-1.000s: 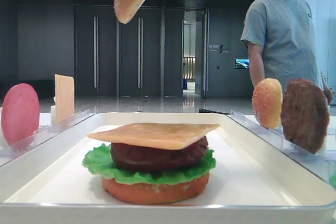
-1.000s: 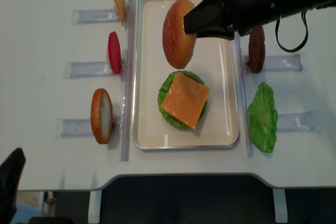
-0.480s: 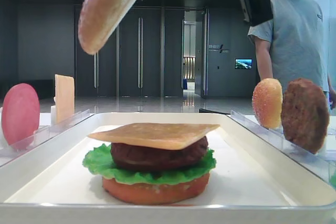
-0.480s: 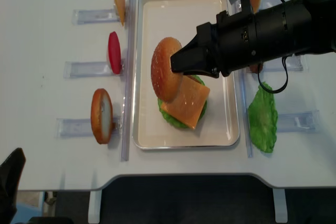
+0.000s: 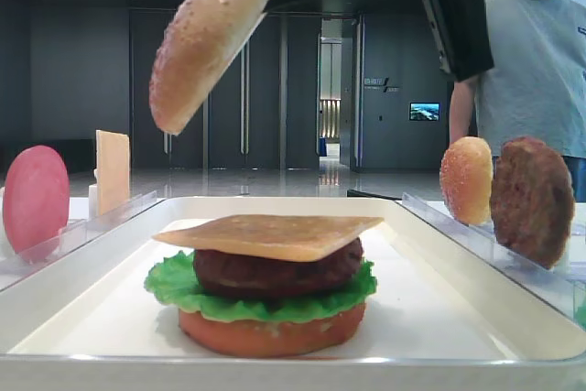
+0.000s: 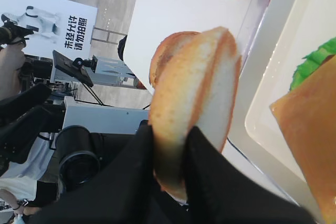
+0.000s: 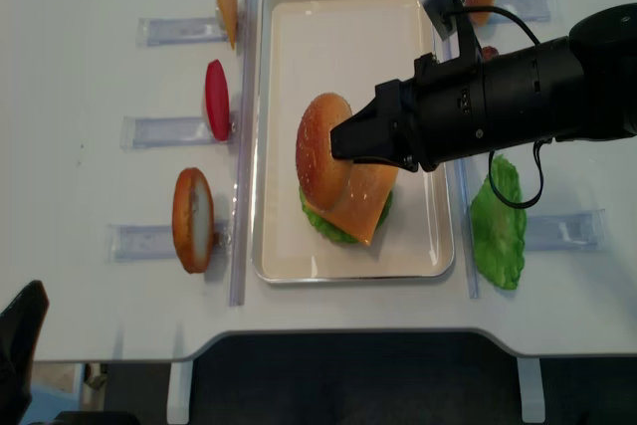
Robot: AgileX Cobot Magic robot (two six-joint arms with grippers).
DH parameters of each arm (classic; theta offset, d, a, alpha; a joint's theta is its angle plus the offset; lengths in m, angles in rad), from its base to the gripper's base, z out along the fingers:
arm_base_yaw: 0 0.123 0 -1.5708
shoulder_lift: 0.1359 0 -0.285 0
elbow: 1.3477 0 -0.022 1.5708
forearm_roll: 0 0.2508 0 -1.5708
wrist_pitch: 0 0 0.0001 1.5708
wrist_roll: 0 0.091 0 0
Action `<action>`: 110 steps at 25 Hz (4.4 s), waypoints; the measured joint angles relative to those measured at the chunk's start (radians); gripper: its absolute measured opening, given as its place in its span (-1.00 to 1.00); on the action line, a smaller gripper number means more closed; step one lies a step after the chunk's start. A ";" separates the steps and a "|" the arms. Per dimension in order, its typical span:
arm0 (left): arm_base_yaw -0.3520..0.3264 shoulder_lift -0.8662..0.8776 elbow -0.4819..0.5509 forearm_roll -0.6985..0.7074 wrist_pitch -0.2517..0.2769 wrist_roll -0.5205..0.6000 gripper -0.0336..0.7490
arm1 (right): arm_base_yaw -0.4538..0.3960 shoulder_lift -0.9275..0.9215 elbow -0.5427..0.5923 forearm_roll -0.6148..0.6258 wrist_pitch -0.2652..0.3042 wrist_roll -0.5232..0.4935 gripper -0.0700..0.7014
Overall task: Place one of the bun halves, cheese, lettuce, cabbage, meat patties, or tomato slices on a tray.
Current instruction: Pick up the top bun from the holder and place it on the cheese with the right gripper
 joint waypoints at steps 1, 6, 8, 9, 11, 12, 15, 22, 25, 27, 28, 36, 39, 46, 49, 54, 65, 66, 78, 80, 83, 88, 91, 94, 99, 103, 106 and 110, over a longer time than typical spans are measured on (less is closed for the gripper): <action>0.000 0.000 0.000 0.000 0.000 0.000 0.72 | 0.000 0.000 0.000 0.002 -0.002 -0.004 -0.46; 0.000 0.000 0.000 0.000 0.000 0.000 0.72 | -0.005 0.004 0.000 0.010 -0.005 -0.021 -0.46; 0.000 0.000 0.000 0.000 0.000 0.000 0.72 | -0.006 0.016 0.000 0.011 -0.005 -0.026 -0.46; 0.000 0.000 0.000 0.000 0.000 0.000 0.72 | -0.006 0.027 0.000 0.011 -0.005 -0.031 -0.46; 0.000 0.000 0.000 0.000 0.000 0.000 0.72 | -0.006 0.049 0.000 0.011 -0.005 -0.040 -0.46; 0.000 0.000 0.000 0.000 0.000 0.000 0.72 | -0.006 0.057 0.000 0.011 -0.005 -0.042 -0.46; 0.000 0.000 0.000 0.000 0.000 0.000 0.72 | -0.006 0.070 0.000 0.011 -0.005 -0.058 -0.46; 0.000 0.000 0.000 0.000 0.000 0.000 0.72 | -0.040 0.094 0.014 0.012 0.012 -0.077 -0.46; 0.000 0.000 0.000 0.000 0.000 0.000 0.72 | -0.057 0.101 0.021 0.011 0.025 -0.090 -0.46; 0.000 0.000 0.000 0.001 0.000 0.000 0.72 | -0.064 0.103 0.025 0.011 0.026 -0.094 -0.46; 0.000 0.000 0.000 0.001 0.000 0.000 0.72 | -0.065 0.103 0.028 0.011 0.026 -0.095 -0.46; 0.000 0.000 0.000 0.001 0.000 0.000 0.72 | -0.066 0.103 0.028 0.013 0.026 -0.102 -0.46; 0.000 0.000 0.000 0.001 0.000 0.000 0.72 | -0.066 0.103 0.028 0.014 0.026 -0.105 -0.46; 0.000 0.000 0.000 0.001 0.000 0.000 0.72 | -0.066 0.103 0.028 0.015 0.026 -0.113 -0.46; 0.000 0.000 0.000 0.001 0.000 0.000 0.72 | -0.066 0.103 0.028 0.015 0.026 -0.115 -0.46; 0.000 0.000 0.000 0.001 0.000 0.000 0.72 | -0.066 0.103 0.029 0.015 0.025 -0.119 -0.46; 0.000 0.000 0.000 0.001 0.000 0.000 0.72 | -0.066 0.105 0.029 0.012 0.017 -0.120 -0.46; 0.000 0.000 0.000 0.001 0.000 0.000 0.72 | -0.066 0.105 0.029 0.012 0.017 -0.120 -0.46; 0.000 0.000 0.000 0.001 0.000 0.000 0.72 | -0.066 0.160 0.029 0.038 0.051 -0.129 -0.46; 0.000 0.000 0.000 0.001 0.000 0.000 0.72 | -0.066 0.161 0.029 0.038 0.051 -0.129 -0.46; 0.000 0.000 0.000 0.001 0.000 0.000 0.72 | -0.066 0.161 0.029 0.038 0.051 -0.130 -0.46; 0.000 0.000 0.000 0.001 0.000 0.000 0.72 | -0.066 0.161 0.029 0.038 0.052 -0.130 -0.46; 0.000 0.000 0.000 0.001 0.000 0.000 0.72 | -0.066 0.161 0.029 0.038 0.052 -0.130 -0.46; 0.000 0.000 0.000 0.001 0.000 0.000 0.72 | -0.066 0.161 0.029 0.038 0.052 -0.130 -0.46; 0.000 0.000 0.000 0.001 0.000 0.000 0.72 | -0.066 0.161 0.029 0.038 0.052 -0.130 -0.46; 0.000 0.000 0.000 0.001 0.000 0.000 0.72 | -0.066 0.161 0.029 0.038 0.052 -0.130 -0.46; 0.000 0.000 0.000 0.001 0.000 0.001 0.72 | -0.066 0.161 0.029 0.038 0.050 -0.131 -0.44; 0.000 0.000 0.000 0.001 0.000 0.005 0.72 | -0.066 0.161 0.029 0.038 0.049 -0.131 -0.35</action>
